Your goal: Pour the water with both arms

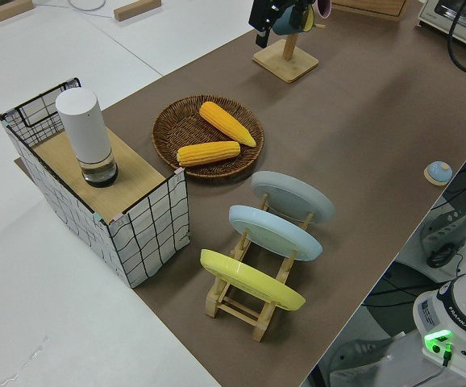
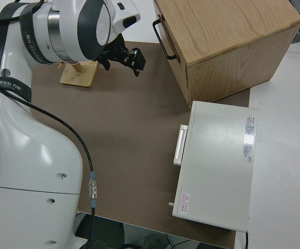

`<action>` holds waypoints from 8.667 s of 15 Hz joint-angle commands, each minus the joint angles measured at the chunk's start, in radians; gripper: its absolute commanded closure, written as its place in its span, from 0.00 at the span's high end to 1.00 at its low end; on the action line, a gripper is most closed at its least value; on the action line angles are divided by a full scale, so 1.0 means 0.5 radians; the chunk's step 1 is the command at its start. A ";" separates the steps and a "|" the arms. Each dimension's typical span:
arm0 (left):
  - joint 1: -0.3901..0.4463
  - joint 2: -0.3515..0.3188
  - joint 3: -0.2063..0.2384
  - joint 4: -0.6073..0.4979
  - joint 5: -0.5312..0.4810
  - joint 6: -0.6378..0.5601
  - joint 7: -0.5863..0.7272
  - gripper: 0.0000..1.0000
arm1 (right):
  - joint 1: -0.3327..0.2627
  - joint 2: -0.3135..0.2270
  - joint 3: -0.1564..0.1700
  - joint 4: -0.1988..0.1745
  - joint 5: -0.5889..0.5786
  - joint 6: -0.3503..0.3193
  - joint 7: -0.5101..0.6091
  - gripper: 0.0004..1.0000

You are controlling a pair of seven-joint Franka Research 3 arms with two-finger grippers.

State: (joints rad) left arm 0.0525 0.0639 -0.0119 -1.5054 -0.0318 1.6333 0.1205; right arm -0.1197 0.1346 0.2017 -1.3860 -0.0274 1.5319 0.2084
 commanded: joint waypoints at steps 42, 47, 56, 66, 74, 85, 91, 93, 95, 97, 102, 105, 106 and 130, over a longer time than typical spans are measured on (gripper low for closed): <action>1.128 0.474 -0.025 -0.014 -0.755 1.316 1.382 0.99 | 0.626 0.829 0.041 -0.057 -0.528 1.891 -0.076 0.53; 1.131 0.541 -0.080 -0.014 -0.835 1.452 1.397 0.99 | 0.635 0.857 0.041 -0.026 -0.568 1.971 -0.076 0.37; 1.147 0.587 -0.148 -0.020 -0.961 1.519 1.477 0.99 | 0.650 0.860 0.041 -0.011 -0.568 1.968 -0.067 0.00; 1.150 0.630 -0.145 -0.020 -1.023 1.559 1.520 0.98 | 0.620 0.799 0.020 -0.014 -0.626 1.818 -0.073 0.00; 1.150 0.630 -0.145 -0.017 -1.016 1.559 1.502 0.13 | 0.473 0.645 0.023 -0.026 -0.639 1.465 -0.153 0.00; 1.125 0.492 -0.142 0.010 -0.934 1.489 1.226 0.12 | 0.386 0.578 0.041 -0.026 -0.390 0.631 -0.199 0.00; 1.086 0.284 -0.163 0.007 -0.710 1.311 0.944 0.12 | 0.650 0.596 0.041 -0.130 -0.200 0.465 0.340 0.00; 1.037 0.219 -0.173 -0.005 -0.646 1.219 0.794 0.12 | 0.715 0.605 0.041 -0.127 -0.047 0.443 0.521 0.00; 0.984 0.152 -0.179 -0.029 -0.505 1.148 0.631 0.12 | 0.816 0.608 0.041 -0.124 0.054 0.443 0.675 0.00; 0.929 0.057 -0.176 -0.136 -0.470 1.130 0.536 0.12 | 0.923 0.654 0.044 -0.109 0.128 0.461 0.852 0.00; 0.843 -0.189 -0.179 -0.465 -0.424 1.130 0.404 0.12 | 1.129 0.792 0.044 -0.051 0.334 0.611 1.138 0.00; 0.757 -0.308 -0.179 -0.618 -0.345 1.136 0.272 0.12 | 1.202 0.841 0.041 -0.029 0.502 0.755 1.206 0.00; 0.727 -0.345 -0.182 -0.670 -0.332 1.136 0.238 0.12 | 1.221 0.863 0.041 -0.014 0.533 0.798 1.246 0.00; 0.402 -1.097 -0.387 -1.744 -0.507 1.130 0.213 0.12 | 1.004 0.422 -0.048 0.091 0.350 0.413 1.225 0.99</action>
State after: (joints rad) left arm 0.3046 -0.4101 -0.2149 -2.3113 -0.2640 2.1866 0.2365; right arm 0.4706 0.4550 0.1679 -1.3077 0.1931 1.8396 0.8791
